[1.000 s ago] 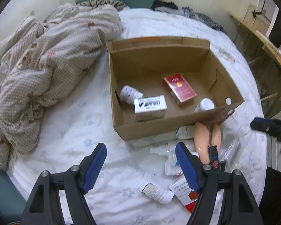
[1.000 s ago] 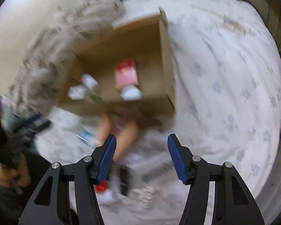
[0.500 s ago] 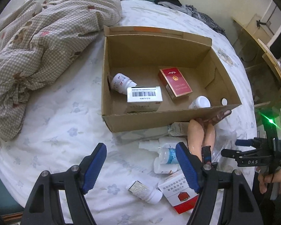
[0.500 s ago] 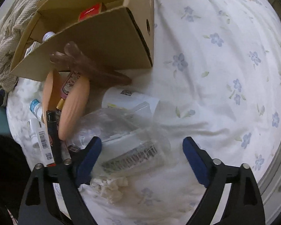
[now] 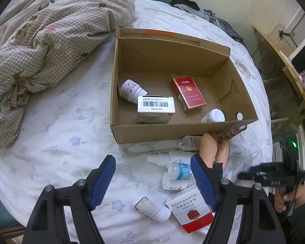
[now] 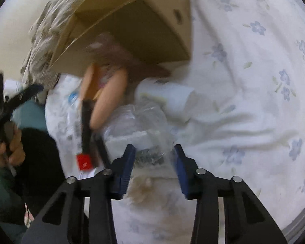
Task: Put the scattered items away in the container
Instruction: 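Grasp a white pill bottle with left gripper while right grasps the plastic bag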
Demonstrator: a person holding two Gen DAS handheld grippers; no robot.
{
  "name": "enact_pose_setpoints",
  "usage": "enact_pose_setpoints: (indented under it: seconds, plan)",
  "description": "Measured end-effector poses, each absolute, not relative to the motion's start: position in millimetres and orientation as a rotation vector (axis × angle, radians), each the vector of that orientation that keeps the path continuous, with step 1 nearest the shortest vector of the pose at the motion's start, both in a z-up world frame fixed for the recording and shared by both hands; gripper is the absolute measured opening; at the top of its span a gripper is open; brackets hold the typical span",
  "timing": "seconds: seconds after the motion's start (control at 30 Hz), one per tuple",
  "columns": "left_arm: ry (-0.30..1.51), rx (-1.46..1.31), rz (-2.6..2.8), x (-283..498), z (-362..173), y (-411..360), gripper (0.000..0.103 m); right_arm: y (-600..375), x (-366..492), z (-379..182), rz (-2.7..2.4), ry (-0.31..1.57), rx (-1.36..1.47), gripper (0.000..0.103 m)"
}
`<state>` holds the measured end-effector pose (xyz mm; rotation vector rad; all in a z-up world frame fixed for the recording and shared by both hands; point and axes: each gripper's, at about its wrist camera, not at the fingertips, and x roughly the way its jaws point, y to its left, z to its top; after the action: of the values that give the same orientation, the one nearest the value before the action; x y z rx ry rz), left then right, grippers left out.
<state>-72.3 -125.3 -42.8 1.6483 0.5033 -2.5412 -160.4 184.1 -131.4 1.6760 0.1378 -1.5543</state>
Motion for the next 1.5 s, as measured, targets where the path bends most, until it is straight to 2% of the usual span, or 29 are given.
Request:
enact_pose_setpoints:
  seconds: [0.2, 0.4, 0.43, 0.47, 0.63, 0.67, 0.83, 1.0, 1.17, 1.27, 1.33, 1.43, 1.5]
  plan:
    - [0.577, 1.643, -2.541, -71, -42, -131, 0.077, 171, -127, -94, -1.471, 0.197, 1.541, 0.043]
    - [0.6, 1.688, -2.528, -73, -49, -129, 0.077, 164, -101, -121, -1.464, 0.338, 1.568, 0.045]
    - [0.603, 1.709, -2.526, -74, -51, -128, 0.077, 166, -97, -123, -1.463, 0.352, 1.564, 0.042]
    - [0.61, 1.758, -2.515, -74, -55, -126, 0.077, 160, -94, -125, -1.465, 0.365, 1.555, 0.032]
    - [0.703, 2.047, -2.42, -75, -81, -111, 0.077, 168, -98, -93, -1.532, 0.367, 1.467, 0.021]
    - [0.718, 2.074, -2.413, -75, -83, -109, 0.077, 169, -100, -87, -1.552, 0.359, 1.456, 0.017]
    - [0.73, 2.063, -2.393, -76, -86, -111, 0.077, 183, -110, -53, -1.72, 0.309, 1.415, 0.017]
    - [0.717, 2.1, -2.23, -69, -100, -120, 0.077, 217, -130, -17, -1.883, 0.099, 1.333, 0.017]
    - [0.643, 2.116, -2.134, -63, -111, -116, 0.076, 205, -132, -5, -1.932, 0.023, 1.274, 0.017]
    - [0.582, 2.156, -2.077, -65, -123, -110, 0.066, 193, -129, -1, -1.919, 0.025, 1.247, 0.017]
    - [0.604, 2.191, -2.041, -66, -132, -110, 0.063, 183, -126, -1, -1.909, 0.03, 1.239, 0.017]
    - [0.616, 2.205, -2.012, -68, -139, -113, 0.046, 170, -121, -1, -1.901, 0.036, 1.229, 0.017]
    - [0.615, 2.201, -2.017, -69, -139, -114, 0.045, 165, -119, 0, -1.897, 0.042, 1.22, 0.017]
